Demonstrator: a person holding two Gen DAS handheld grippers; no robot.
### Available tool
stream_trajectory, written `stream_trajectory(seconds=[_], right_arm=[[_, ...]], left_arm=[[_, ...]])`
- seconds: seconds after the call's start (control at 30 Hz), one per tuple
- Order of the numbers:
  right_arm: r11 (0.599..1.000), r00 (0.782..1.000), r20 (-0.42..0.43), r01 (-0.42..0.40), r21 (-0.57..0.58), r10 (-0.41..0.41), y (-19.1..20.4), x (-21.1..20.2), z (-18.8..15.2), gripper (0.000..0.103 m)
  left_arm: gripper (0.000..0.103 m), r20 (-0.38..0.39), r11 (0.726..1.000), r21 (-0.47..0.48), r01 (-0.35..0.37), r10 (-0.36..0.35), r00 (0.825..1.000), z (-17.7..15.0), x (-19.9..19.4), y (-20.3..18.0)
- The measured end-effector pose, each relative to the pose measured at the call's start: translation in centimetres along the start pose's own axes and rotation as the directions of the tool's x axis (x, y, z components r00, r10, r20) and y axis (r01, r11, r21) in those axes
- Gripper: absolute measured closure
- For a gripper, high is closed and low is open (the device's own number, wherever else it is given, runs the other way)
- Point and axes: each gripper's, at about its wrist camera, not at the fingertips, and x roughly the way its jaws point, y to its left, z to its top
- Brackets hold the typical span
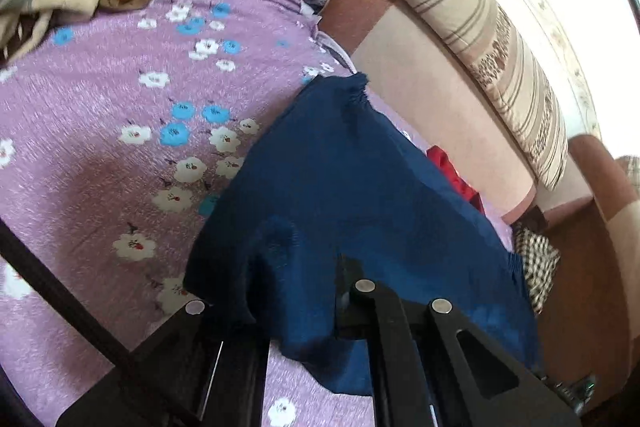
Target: Fold large clothes
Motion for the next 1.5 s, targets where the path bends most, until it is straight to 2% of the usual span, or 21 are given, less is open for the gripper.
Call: stream_trajectory(seconds=[0.23, 0.33, 0.4, 0.43, 0.47, 0.5, 0.53, 0.57, 0.6, 0.63, 0.67, 0.7, 0.77, 0.83, 0.93, 1.03, 1.33, 1.37, 1.43, 1.47, 1.5], right_arm=[[0.999, 0.999, 0.034, -0.016, -0.050, 0.018, 0.5, -3.4, 0.6, 0.095], [0.999, 1.000, 0.012, -0.022, -0.031, 0.023, -0.2, -3.5, 0.8, 0.095], [0.999, 0.999, -0.014, -0.044, 0.026, 0.045, -1.5, -2.6, 1.1, 0.088], [0.998, 0.999, -0.035, -0.035, 0.052, 0.037, -2.1, -2.0, 1.2, 0.076], [0.996, 0.998, -0.048, -0.035, 0.077, 0.038, -2.6, -1.4, 1.3, 0.070], [0.994, 0.996, -0.056, -0.057, 0.098, 0.063, -3.0, -0.6, 1.4, 0.061], [0.992, 0.995, -0.068, -0.072, 0.104, 0.079, -3.1, 0.2, 1.7, 0.055], [0.992, 0.994, -0.084, -0.065, 0.106, 0.074, -3.1, 1.3, 1.9, 0.055], [0.991, 0.992, -0.100, -0.061, 0.115, 0.073, -3.2, 2.4, 2.2, 0.056], [0.987, 0.989, -0.119, -0.072, 0.143, 0.090, -3.4, 3.7, 2.4, 0.067], [0.986, 0.987, -0.137, -0.068, 0.154, 0.090, -3.5, 4.4, 2.5, 0.086], [0.990, 0.987, -0.149, -0.038, 0.134, 0.058, -3.3, 5.0, 2.5, 0.097], [0.999, 0.990, -0.138, 0.018, 0.048, -0.011, -2.1, 5.2, 2.4, 0.098], [0.999, 0.994, -0.107, 0.036, 0.021, -0.033, -1.5, 4.6, 2.0, 0.099], [0.999, 0.998, -0.055, 0.004, 0.044, -0.001, -1.4, 3.2, 1.4, 0.100], [0.999, 0.999, -0.041, -0.002, 0.037, 0.003, -0.9, 1.8, 0.7, 0.100], [0.998, 0.997, -0.068, -0.045, 0.033, 0.047, -1.3, -4.7, -2.1, 0.099], [0.999, 0.996, -0.077, -0.039, 0.034, 0.042, -1.7, -5.7, -2.8, 0.099], [0.999, 0.995, -0.100, 0.014, 0.040, -0.010, -2.7, -6.2, -4.0, 0.097], [0.998, 0.991, -0.126, 0.049, 0.034, -0.044, -3.3, -5.7, -4.4, 0.094], [0.994, 0.981, -0.170, 0.099, 0.038, -0.092, -4.4, -5.0, -4.8, 0.085]], left_arm=[[0.097, -0.003, 0.999, 0.046, -0.013, 0.013, 1.000, -1.4, -2.0, -1.0], [0.097, -0.025, 0.999, 0.029, -0.029, 0.030, 0.999, -1.6, -1.5, -0.6], [0.096, -0.046, 0.999, 0.006, -0.040, 0.040, 0.998, -1.5, -0.9, 0.0], [0.096, -0.052, 0.999, -0.010, -0.042, 0.041, 0.998, -1.6, -0.6, 0.3], [0.093, -0.058, 0.999, -0.023, -0.042, 0.041, 0.997, -1.6, -0.2, 0.6], [0.082, -0.064, 0.998, -0.033, -0.047, 0.045, 0.997, -1.7, 0.3, 0.8], [0.070, -0.075, 0.998, -0.044, -0.052, 0.049, 0.996, -1.7, 0.9, 1.0], [0.057, -0.082, 0.997, -0.065, -0.030, 0.024, 0.996, -1.8, 1.5, 1.4], [0.058, -0.059, 0.997, -0.074, -0.018, 0.014, 0.998, -1.7, 1.5, 1.5], [0.059, -0.034, 0.998, -0.061, -0.022, 0.020, 0.999, -1.6, 1.5, 1.3], [0.079, -0.029, 0.998, -0.043, -0.034, 0.033, 0.999, -1.5, 1.7, 1.0], [0.095, -0.032, 0.999, -0.030, -0.025, 0.024, 0.999, -1.4, 2.0, 0.8], [0.096, -0.006, 0.999, 0.005, -0.034, 0.034, 0.999, -1.6, 1.7, 0.1], [0.097, 0.027, 0.999, 0.026, -0.036, 0.036, 0.999, -1.7, 1.0, -0.5], [0.098, 0.052, 1.000, 0.010, -0.029, 0.028, 0.998, -1.7, -0.6, -0.4], [0.098, 0.054, 0.999, 0.039, -0.033, 0.031, 0.998, -2.2, -2.5, -0.4], [0.098, -0.011, 0.998, 0.043, -0.035, 0.036, 0.999, -6.4, -8.0, 1.7], [0.096, -0.022, 0.998, 0.046, -0.044, 0.045, 0.999, -7.2, -8.1, 2.2], [0.077, -0.071, 0.993, 0.049, -0.110, 0.113, 0.991, -8.5, -7.2, 3.6], [0.077, -0.080, 0.996, 0.012, -0.086, 0.087, 0.993, -8.8, -7.1, 4.5], [0.076, -0.076, 0.998, -0.017, -0.066, 0.064, 0.995, -8.6, -7.7, 5.0]])
